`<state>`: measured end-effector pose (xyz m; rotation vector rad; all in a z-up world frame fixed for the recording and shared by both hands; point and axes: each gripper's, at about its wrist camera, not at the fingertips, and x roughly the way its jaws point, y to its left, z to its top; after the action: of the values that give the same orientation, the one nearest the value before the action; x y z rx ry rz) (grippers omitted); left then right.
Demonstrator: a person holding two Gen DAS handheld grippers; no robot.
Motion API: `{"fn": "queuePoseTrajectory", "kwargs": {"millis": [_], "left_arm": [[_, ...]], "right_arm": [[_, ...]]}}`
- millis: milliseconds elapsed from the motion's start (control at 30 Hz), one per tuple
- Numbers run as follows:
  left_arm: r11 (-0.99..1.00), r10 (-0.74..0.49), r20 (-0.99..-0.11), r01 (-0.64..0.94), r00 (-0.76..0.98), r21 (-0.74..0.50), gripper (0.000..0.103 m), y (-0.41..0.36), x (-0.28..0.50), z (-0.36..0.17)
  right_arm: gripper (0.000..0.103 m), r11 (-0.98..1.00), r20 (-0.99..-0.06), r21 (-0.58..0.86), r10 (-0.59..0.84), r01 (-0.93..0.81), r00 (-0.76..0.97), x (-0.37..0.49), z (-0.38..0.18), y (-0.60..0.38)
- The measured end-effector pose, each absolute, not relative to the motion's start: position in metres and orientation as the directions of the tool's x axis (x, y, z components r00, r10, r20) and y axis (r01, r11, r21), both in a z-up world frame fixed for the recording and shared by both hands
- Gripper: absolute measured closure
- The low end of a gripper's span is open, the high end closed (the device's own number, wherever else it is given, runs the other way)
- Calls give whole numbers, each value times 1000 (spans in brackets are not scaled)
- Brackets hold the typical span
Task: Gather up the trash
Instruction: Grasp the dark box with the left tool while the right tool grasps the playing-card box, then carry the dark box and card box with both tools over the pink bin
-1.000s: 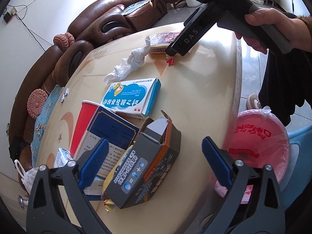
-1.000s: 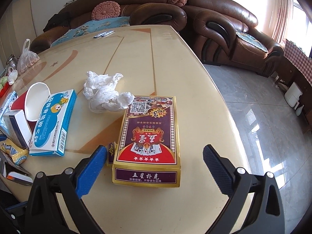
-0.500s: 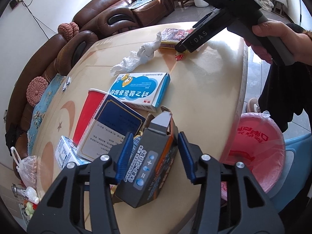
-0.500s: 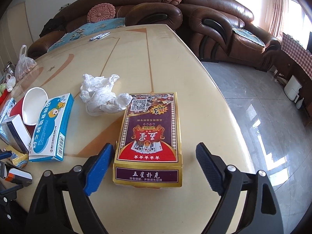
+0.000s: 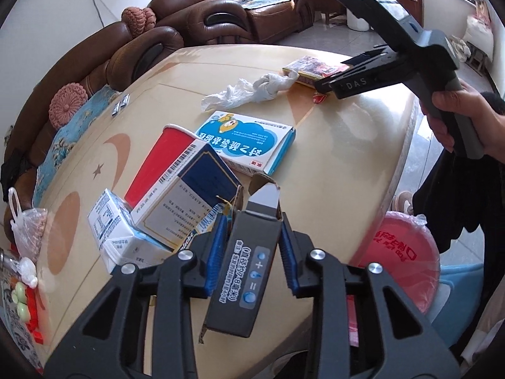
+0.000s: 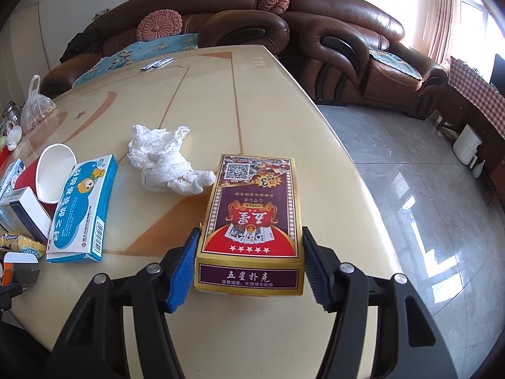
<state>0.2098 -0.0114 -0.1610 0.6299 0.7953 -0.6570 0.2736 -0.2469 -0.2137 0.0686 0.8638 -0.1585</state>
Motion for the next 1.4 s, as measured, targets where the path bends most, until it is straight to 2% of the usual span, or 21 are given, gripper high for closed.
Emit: {"fn": "queuePoseTrajectory", "kwargs": {"millis": [100, 500, 1000, 1400], "left_arm": [[672, -297, -794, 707, 530, 220, 76, -8, 212, -157], [784, -288, -777, 603, 560, 144, 76, 4, 219, -146], [869, -302, -736, 492, 606, 48, 76, 27, 223, -118], [909, -248, -712, 412, 656, 63, 76, 38, 203, -101]], "right_arm": [[43, 984, -749, -22, -135, 179, 648, 271, -210, -247], [44, 977, -693, -55, -185, 206, 697, 257, -186, -248], [44, 991, -645, -36, -124, 132, 754, 233, -156, -224], [43, 999, -641, -23, -40, 33, 767, 212, -141, -197]]}}
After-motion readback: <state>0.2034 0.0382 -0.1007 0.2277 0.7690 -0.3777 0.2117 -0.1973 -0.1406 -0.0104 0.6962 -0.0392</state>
